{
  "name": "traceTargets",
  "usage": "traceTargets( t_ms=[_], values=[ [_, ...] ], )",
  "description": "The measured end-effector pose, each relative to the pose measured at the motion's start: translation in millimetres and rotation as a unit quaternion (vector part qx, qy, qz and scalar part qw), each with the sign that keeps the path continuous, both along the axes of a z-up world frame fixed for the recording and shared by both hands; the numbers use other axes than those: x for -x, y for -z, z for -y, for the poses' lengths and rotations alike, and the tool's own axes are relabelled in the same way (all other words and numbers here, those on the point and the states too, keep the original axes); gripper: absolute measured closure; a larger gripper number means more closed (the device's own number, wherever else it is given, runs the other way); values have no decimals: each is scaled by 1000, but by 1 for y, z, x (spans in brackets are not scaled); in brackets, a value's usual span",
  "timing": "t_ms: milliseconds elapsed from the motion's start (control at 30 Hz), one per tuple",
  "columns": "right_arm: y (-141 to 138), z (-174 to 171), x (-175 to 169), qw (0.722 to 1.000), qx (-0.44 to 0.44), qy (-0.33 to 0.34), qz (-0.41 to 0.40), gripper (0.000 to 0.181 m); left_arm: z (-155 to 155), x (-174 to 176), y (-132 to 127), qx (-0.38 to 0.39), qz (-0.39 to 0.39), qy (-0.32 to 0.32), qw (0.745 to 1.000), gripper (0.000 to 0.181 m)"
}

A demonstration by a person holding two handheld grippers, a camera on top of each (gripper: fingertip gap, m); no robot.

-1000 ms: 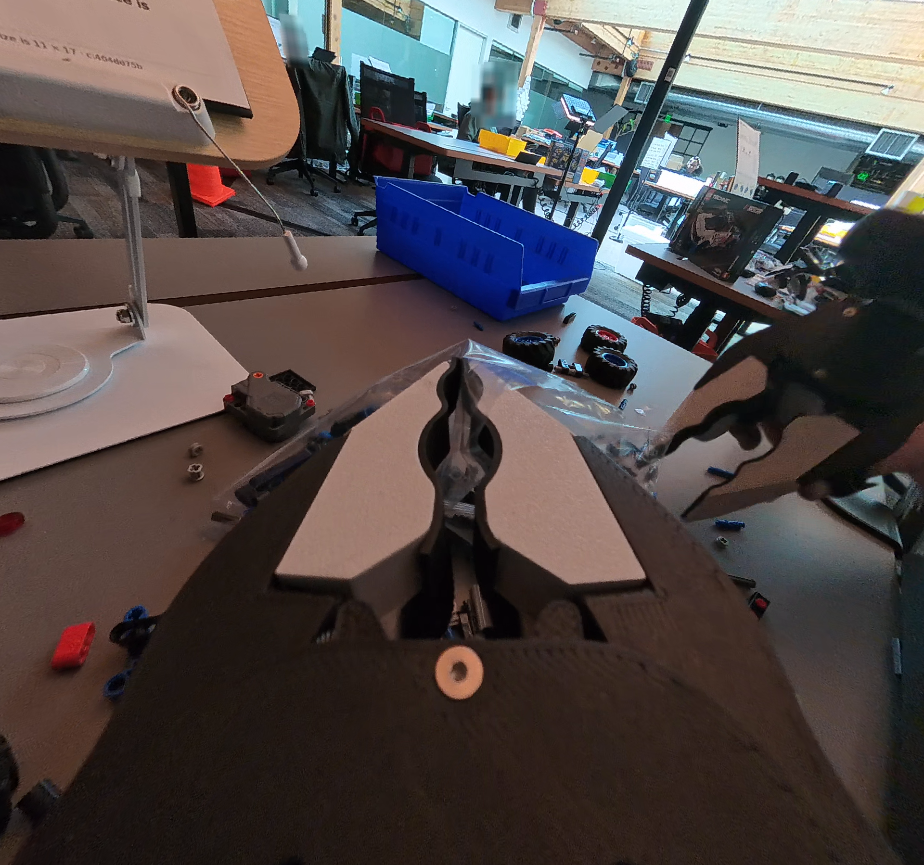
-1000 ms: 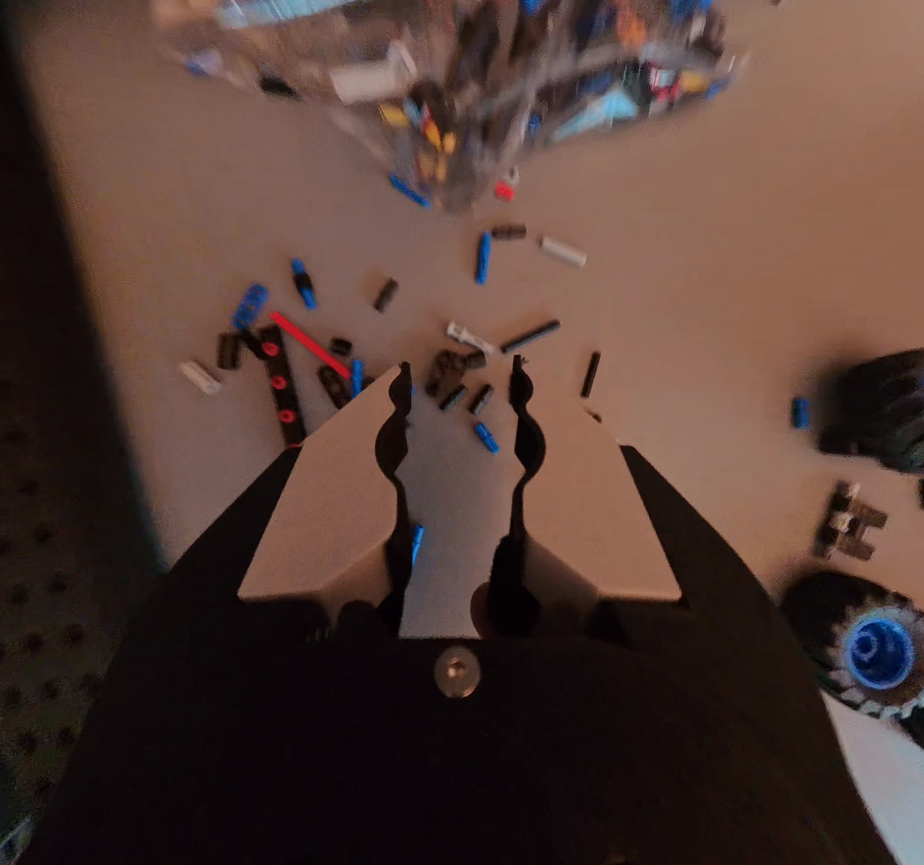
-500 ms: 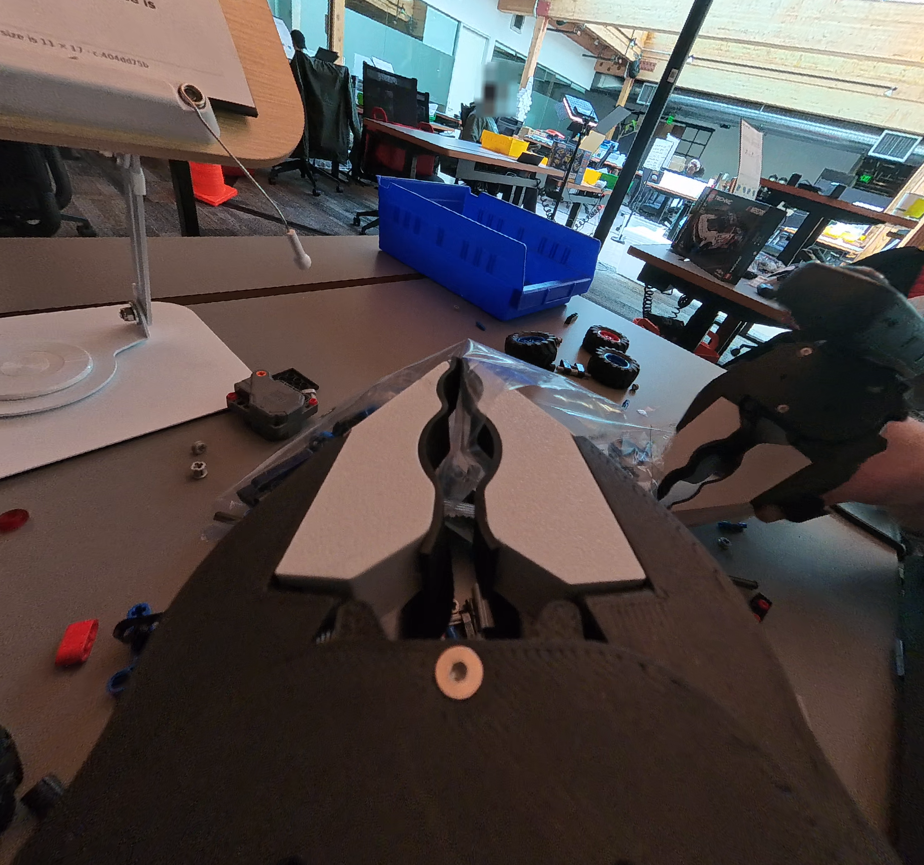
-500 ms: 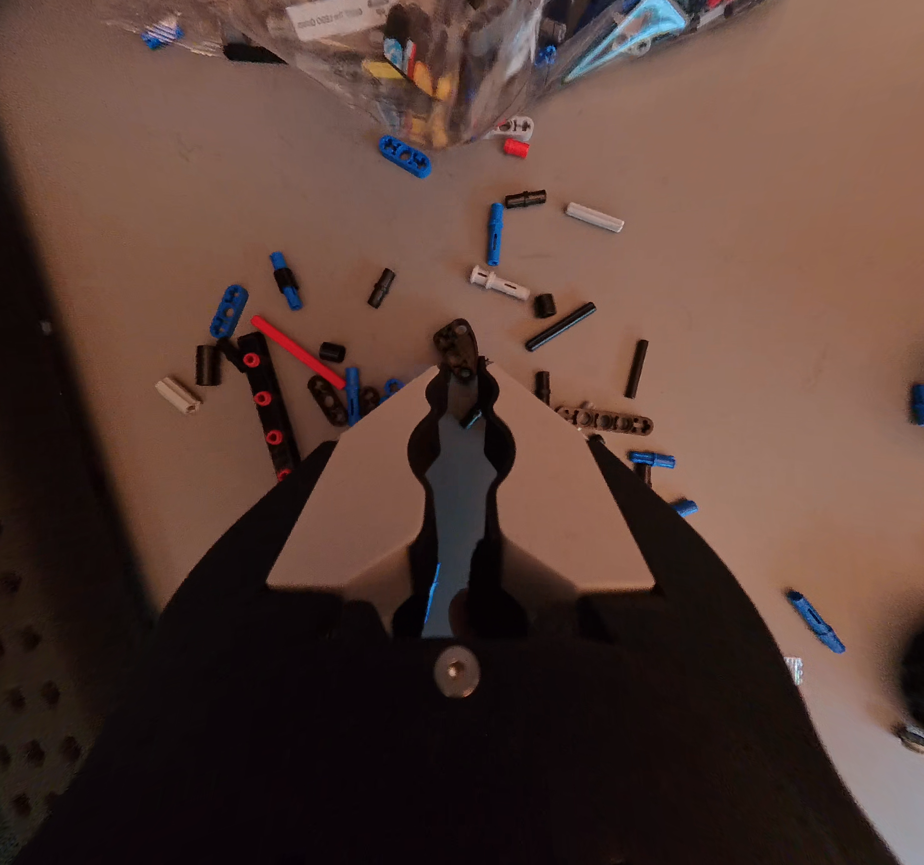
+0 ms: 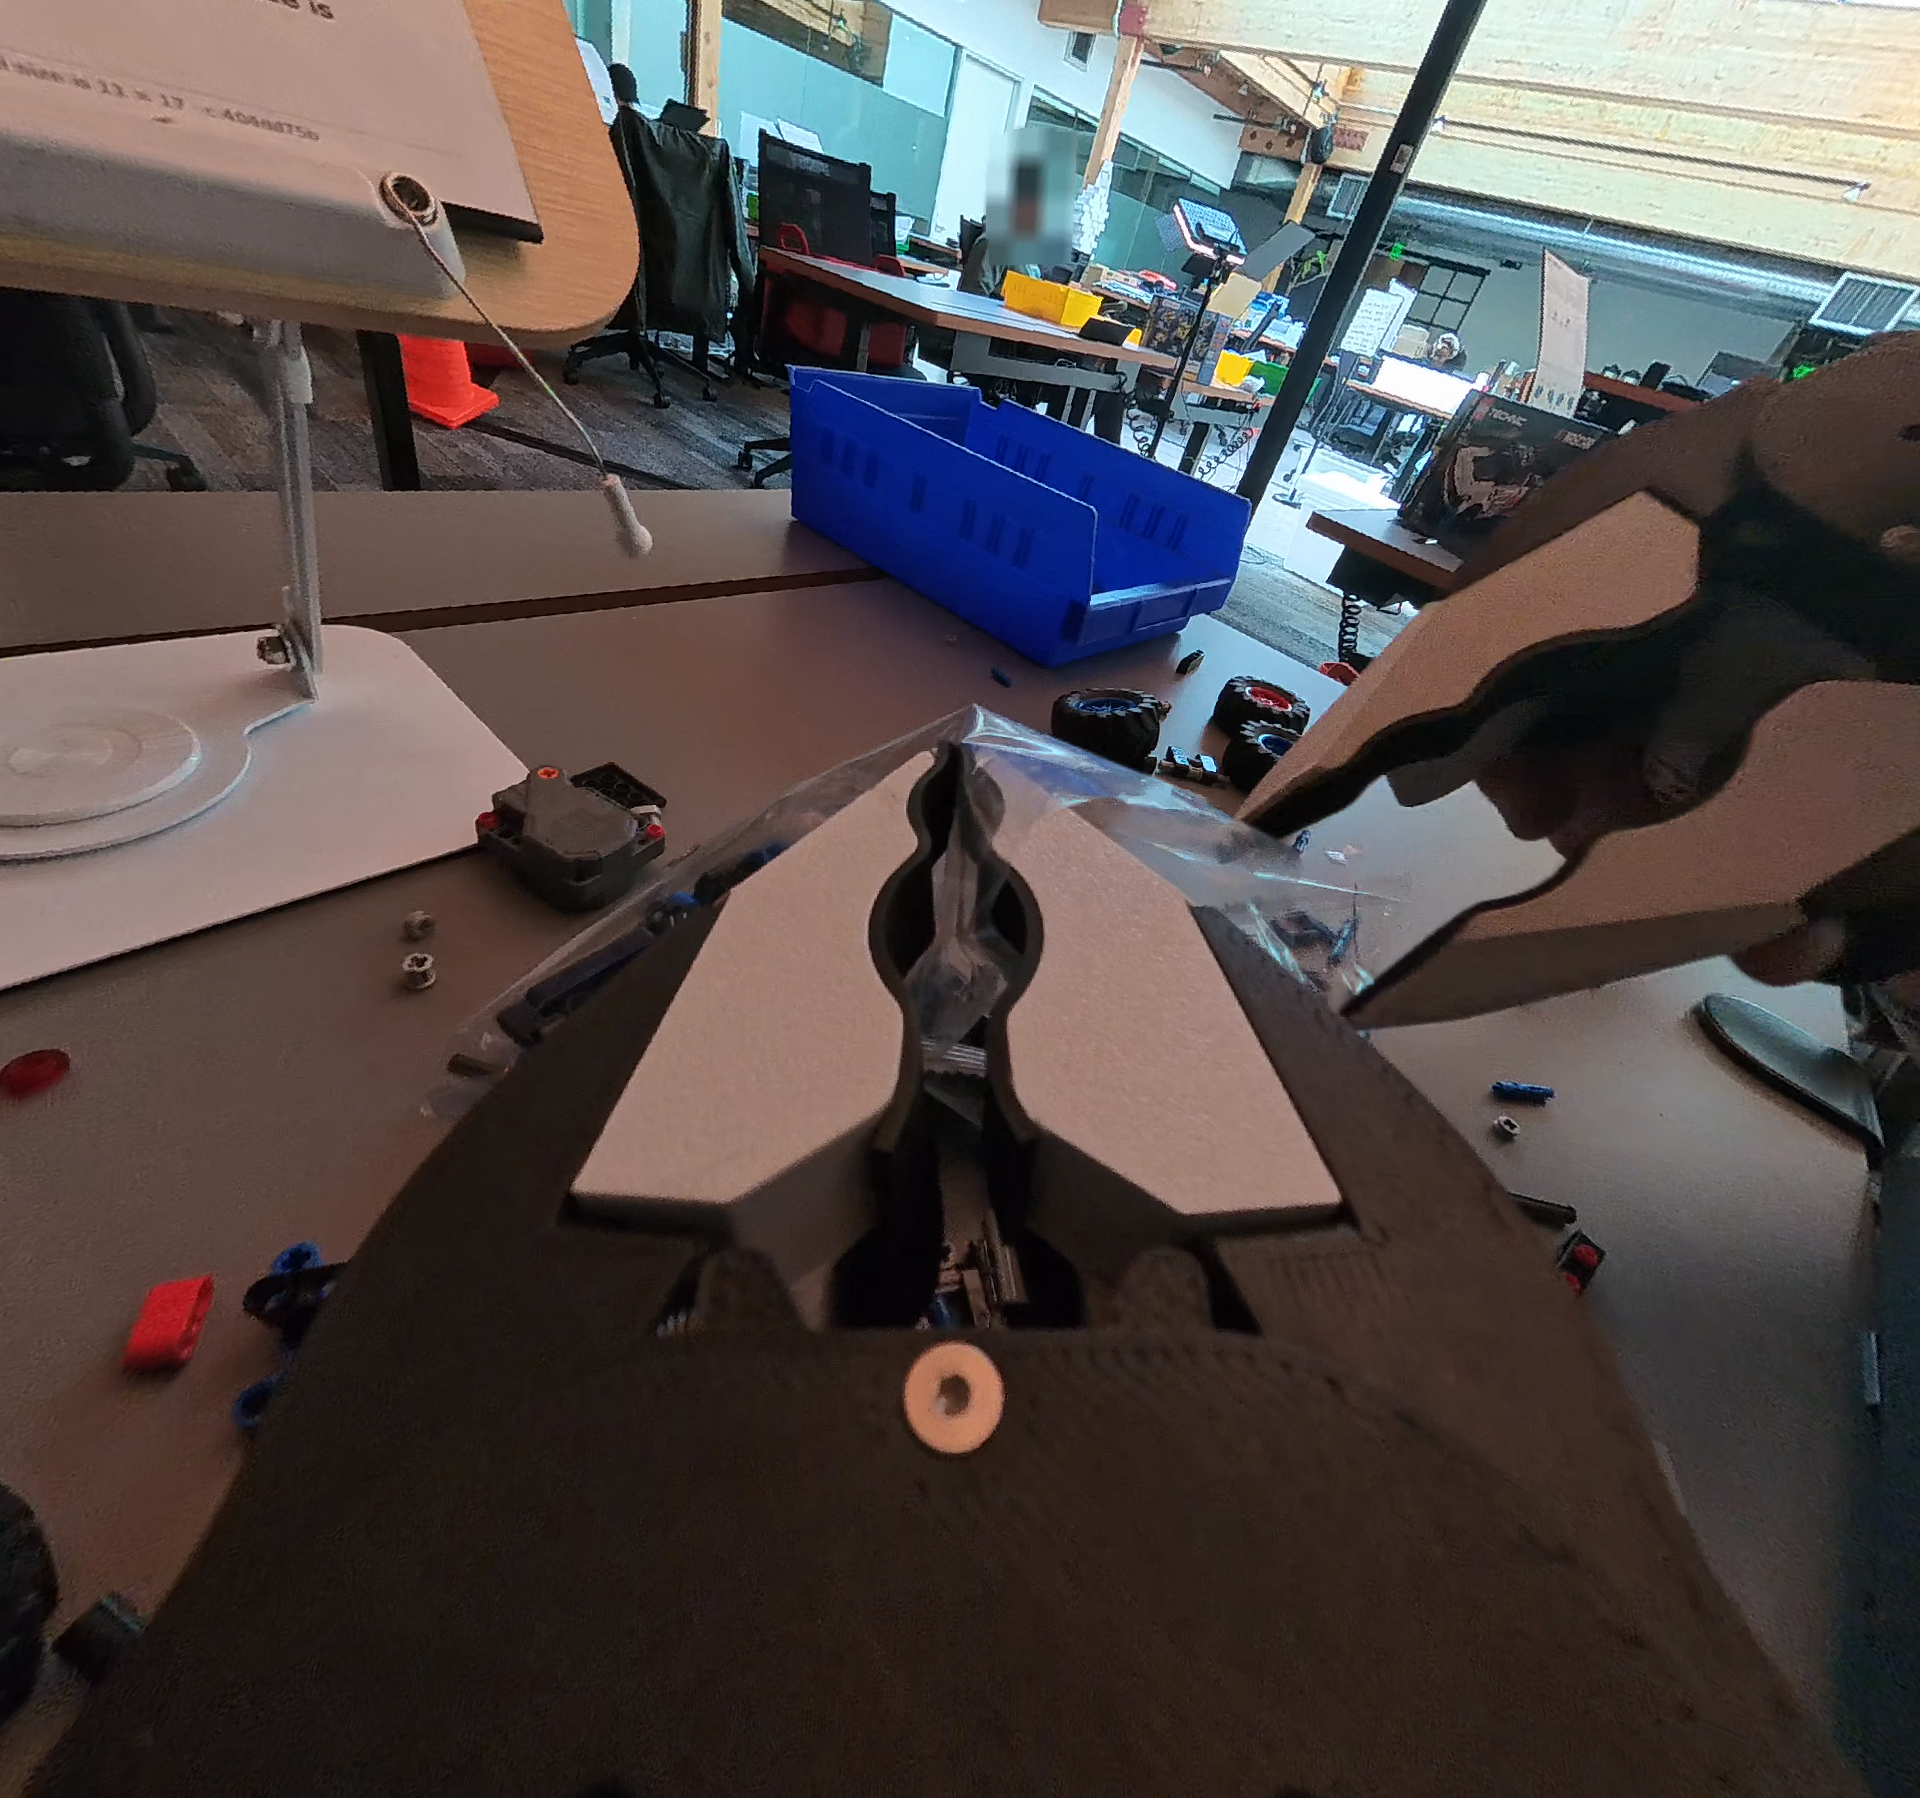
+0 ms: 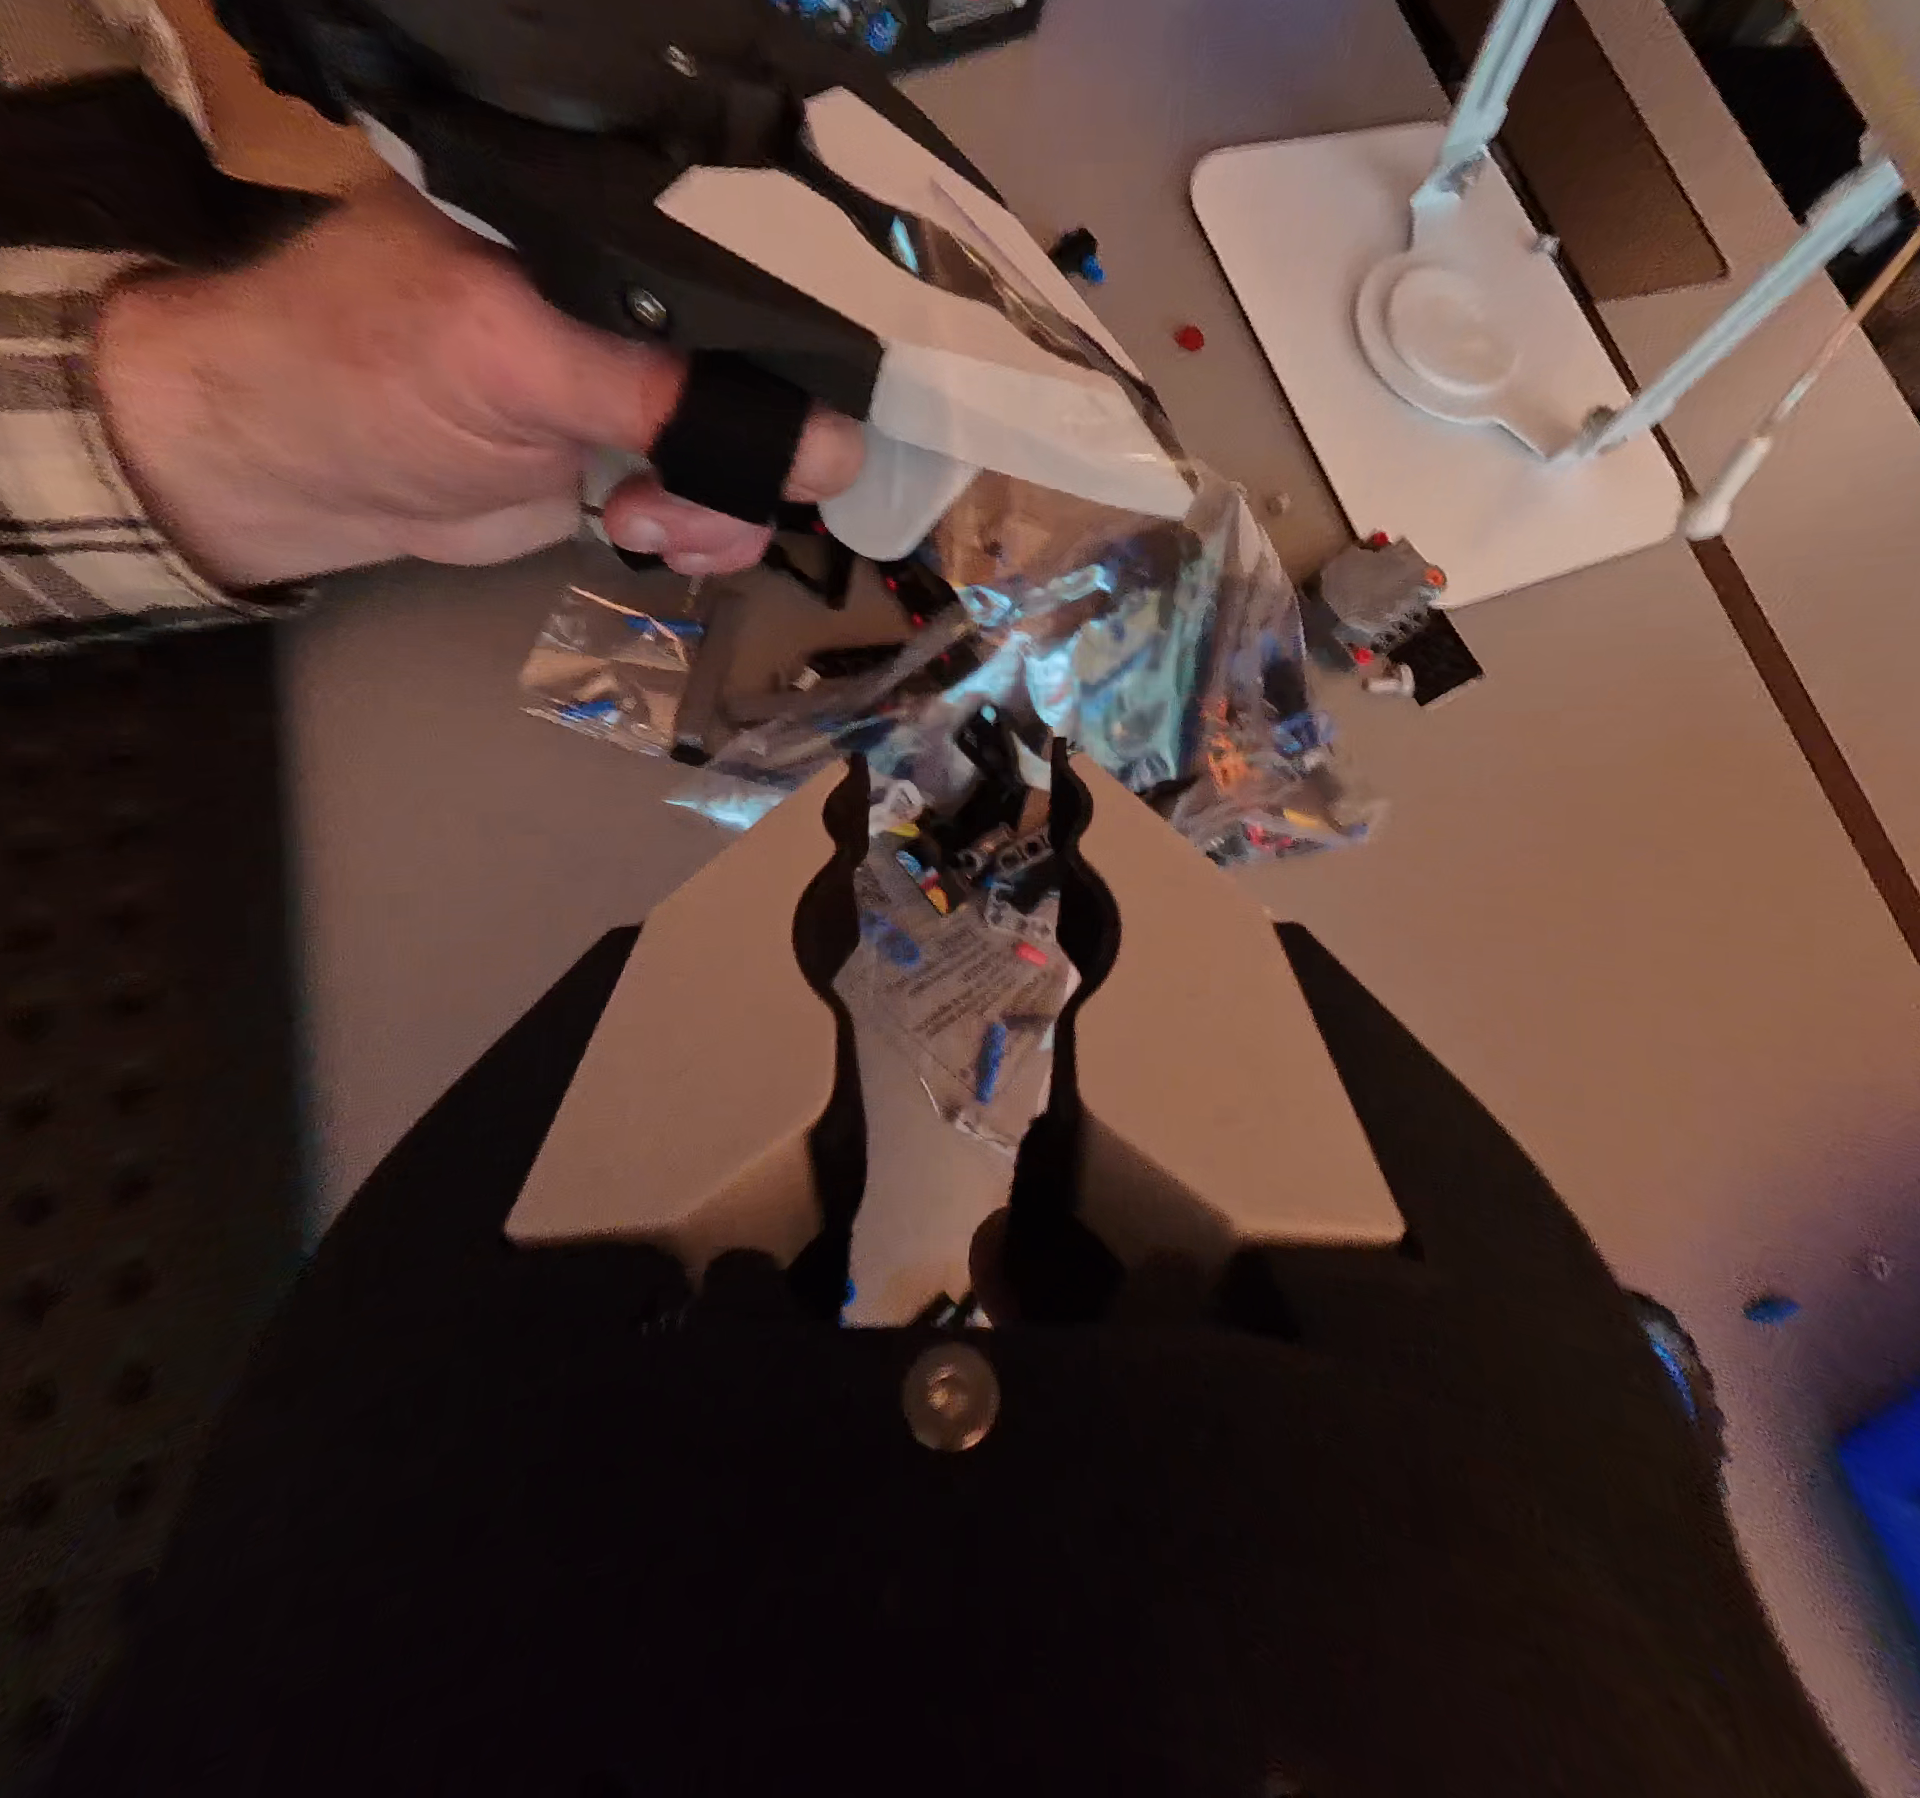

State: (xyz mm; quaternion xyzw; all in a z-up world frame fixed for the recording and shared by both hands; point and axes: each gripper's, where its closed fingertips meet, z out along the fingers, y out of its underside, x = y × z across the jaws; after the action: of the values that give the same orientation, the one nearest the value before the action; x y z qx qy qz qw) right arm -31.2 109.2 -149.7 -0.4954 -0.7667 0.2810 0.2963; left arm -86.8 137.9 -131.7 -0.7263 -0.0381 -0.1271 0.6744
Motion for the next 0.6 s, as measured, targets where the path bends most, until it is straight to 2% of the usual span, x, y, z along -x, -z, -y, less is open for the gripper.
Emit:
traceTargets(
  t_ms=[100,200,233,300,367,433,600],
  values=[
    [-20,-3,-8,999,11,2,-49,151,0,0,-1,0,0,0,1000,181],
    [-28,-35,-35,996,28,52,-68,155,-2,-3,-1,0,-3,4,1000,181],
    [-20,-46,-46,996,39,67,-49,153,-2,-3,-1,0,-4,6,1000,181],
    [14,-63,-69,995,52,85,21,151,-2,-4,-1,0,-3,7,1000,181],
    [51,-78,-89,991,36,99,83,150,-2,-4,-2,0,-3,6,1000,181],
    [76,-90,-100,987,24,113,111,151,-1,-3,-2,-1,-3,5,1000,181],
    [103,-96,-110,987,43,86,125,145,-2,-3,-1,0,-2,5,1000,181]
  ],
)
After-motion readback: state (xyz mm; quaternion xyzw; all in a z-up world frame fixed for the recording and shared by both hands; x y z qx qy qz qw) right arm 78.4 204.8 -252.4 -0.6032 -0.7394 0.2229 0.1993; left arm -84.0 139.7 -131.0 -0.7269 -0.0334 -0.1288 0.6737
